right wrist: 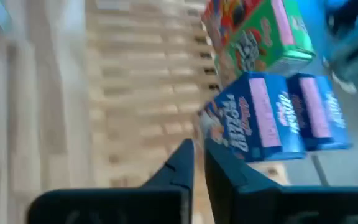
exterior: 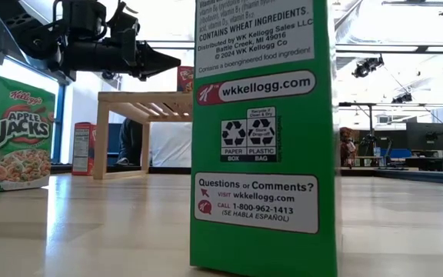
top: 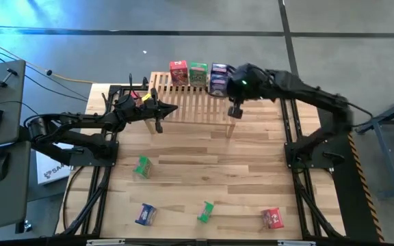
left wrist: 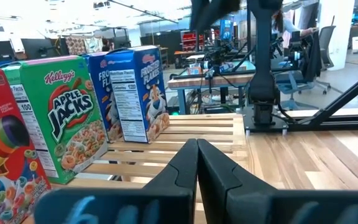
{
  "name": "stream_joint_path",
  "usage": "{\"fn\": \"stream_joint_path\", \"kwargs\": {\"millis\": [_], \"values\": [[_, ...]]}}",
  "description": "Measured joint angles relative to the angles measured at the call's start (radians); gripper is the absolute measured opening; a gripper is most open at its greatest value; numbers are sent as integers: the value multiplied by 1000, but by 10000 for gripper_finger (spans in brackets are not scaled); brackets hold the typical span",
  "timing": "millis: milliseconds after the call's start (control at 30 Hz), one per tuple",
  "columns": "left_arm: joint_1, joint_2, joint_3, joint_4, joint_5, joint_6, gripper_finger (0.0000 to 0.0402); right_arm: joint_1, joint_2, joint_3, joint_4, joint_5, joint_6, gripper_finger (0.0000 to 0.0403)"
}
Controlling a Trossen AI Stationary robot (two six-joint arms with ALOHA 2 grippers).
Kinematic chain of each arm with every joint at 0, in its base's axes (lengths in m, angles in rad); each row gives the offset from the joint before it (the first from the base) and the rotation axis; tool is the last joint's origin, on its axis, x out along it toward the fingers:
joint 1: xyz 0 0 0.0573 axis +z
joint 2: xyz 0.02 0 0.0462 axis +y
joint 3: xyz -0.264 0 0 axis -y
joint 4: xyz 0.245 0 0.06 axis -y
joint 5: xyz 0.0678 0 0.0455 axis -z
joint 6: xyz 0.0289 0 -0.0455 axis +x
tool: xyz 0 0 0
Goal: Stack cereal on shelf
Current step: Put the top red cereal box on the shelf aligned with the other red cereal box
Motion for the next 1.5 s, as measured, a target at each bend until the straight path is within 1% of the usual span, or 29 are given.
{"fn": "stream_joint_path", "kwargs": {"millis": [133, 233, 333, 400, 467, 633, 767, 833, 933, 1100, 1233, 1500], "values": [[0, 0, 0, 0, 0, -19, 0, 6, -191, -383, 390, -30, 16, 25], [0, 0, 0, 0, 0, -29, 0, 5, -298, -621, 686, -62, 50, 20], [0, 0, 0, 0, -1, -31, 0, 1, -354, -797, 889, -82, 122, 19], [0, 0, 0, 0, -2, -35, 0, 1, -363, -866, 979, -104, 166, 20], [0, 0, 0, 0, -9, -35, 0, 1, -360, -891, 1012, -104, 199, 21], [0, 0, 0, 0, -47, -18, 0, 1, -342, -930, 954, -69, 228, 14], [1, 0, 1, 1, -47, -10, 0, -4, -336, -998, 1043, -68, 257, 2], [1, 0, 6, 0, -47, -10, 0, -3, -336, -1021, 1089, -44, 276, 2], [1, 0, 17, -1, -47, -10, 0, -4, -337, -1026, 1132, -12, 275, 1], [1, 0, 22, -6, -46, -10, 0, -23, -337, -1026, 1139, -11, 301, 0], [1, 0, 22, 0, -47, -10, 0, -37, -313, -1026, 1135, -10, 327, 0], [1, 0, 34, -3, -46, -10, 0, -36, -286, -1026, 1142, -10, 327, 0]]}}
